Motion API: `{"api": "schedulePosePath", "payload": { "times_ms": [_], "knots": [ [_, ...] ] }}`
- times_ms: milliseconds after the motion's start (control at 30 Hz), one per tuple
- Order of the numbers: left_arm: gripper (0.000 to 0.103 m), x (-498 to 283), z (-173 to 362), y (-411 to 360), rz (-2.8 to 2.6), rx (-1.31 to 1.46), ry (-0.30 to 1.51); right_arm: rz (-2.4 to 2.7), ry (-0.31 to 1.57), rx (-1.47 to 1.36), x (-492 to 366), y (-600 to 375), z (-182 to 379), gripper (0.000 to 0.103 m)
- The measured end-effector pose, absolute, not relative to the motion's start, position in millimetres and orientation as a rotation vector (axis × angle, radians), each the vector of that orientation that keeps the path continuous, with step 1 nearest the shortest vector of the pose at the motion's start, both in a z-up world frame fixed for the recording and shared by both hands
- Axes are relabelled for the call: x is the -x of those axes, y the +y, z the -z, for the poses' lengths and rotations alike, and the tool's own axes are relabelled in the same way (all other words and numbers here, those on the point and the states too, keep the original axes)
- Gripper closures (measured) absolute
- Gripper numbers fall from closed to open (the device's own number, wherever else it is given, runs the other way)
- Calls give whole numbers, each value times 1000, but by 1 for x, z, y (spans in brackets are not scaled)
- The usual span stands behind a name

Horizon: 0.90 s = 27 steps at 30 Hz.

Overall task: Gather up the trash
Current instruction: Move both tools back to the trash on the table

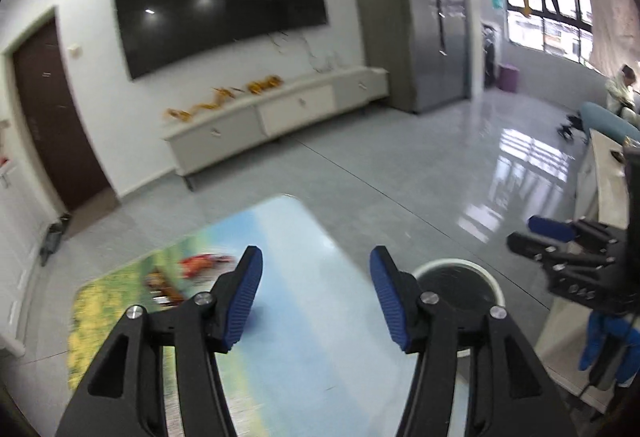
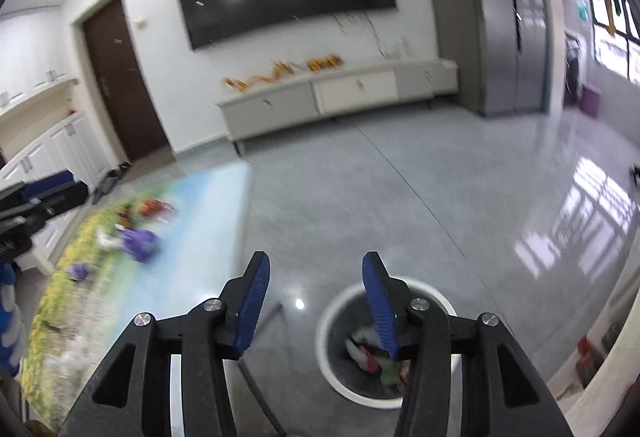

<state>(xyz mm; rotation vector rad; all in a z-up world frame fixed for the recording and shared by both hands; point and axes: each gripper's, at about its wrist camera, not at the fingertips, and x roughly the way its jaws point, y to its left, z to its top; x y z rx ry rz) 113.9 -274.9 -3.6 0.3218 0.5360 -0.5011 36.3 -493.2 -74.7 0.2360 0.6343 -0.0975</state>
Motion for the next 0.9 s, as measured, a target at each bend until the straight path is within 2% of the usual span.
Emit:
{"api": "schedulePosePath", "payload": {
  "times_ms": [67, 233, 300, 500, 700, 900],
  "knots": [
    [41, -106, -7, -248, 462, -307, 506, 75, 600, -216, -34, -473, 59, 49],
    [38, -87, -23, -179, 370, -252, 444, 28, 542, -158, -31, -420, 28, 36],
    [36, -81, -27, -157, 339, -229, 427, 17, 534, -140, -29, -403, 20, 27],
    [35, -58, -32, -106, 260, -191, 370, 1, 490, -70, -17, -354, -6, 13],
    [35, -37, -35, -69, 202, -157, 331, -3, 424, -6, -3, -317, -26, 3],
    [35, -22, -35, -47, 181, -144, 308, -62, 376, 21, 6, -291, -35, 0]
  ]
}}
